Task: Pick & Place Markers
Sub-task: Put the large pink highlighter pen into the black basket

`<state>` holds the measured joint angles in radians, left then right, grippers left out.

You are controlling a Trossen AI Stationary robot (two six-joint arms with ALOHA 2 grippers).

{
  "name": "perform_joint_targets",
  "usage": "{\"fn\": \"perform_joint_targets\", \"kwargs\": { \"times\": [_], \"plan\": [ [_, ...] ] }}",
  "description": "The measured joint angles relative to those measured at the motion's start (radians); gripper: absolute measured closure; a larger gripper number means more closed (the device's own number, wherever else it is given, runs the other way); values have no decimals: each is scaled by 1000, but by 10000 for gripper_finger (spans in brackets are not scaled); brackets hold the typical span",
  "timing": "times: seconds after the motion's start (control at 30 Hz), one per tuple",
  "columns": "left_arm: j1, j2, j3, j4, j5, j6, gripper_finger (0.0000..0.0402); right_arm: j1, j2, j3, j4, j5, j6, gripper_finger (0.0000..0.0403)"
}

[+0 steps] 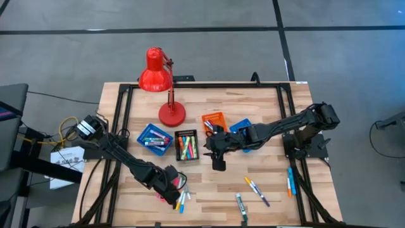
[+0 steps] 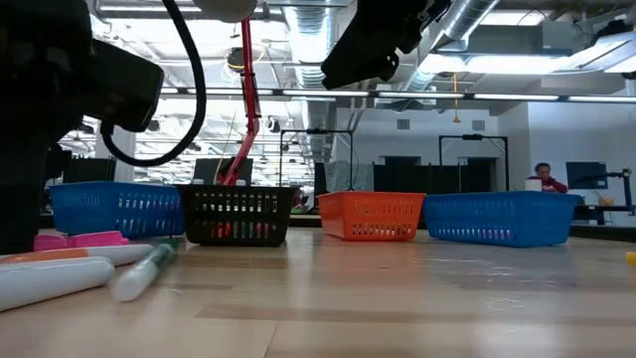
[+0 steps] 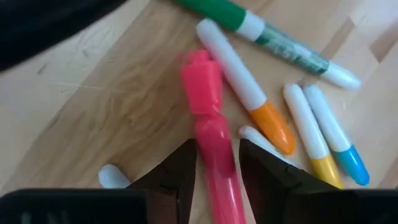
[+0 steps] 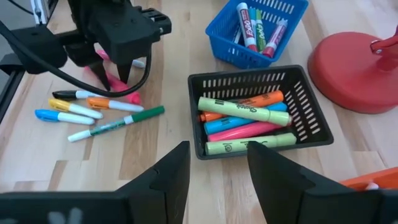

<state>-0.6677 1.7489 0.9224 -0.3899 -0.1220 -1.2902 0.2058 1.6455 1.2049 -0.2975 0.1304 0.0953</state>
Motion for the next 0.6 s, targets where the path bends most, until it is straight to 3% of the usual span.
{"fn": "perform_joint_targets", "kwargs": {
  "times": [0.13, 0.3, 0.47, 0.6],
  "plan": [
    [2, 11, 2, -5, -7, 2, 293, 1, 0, 0, 0, 0, 0, 254],
    [7, -12, -3, -15, -17, -1, 335, 1, 0, 0, 0, 0, 0, 255],
    [30, -115, -4, -17, -101, 0, 341, 1, 0, 0, 0, 0, 0, 257],
    [73, -225, -4, -18, -254, 75, 325, -3, 0, 0, 0, 0, -1, 257]
  ]
}}
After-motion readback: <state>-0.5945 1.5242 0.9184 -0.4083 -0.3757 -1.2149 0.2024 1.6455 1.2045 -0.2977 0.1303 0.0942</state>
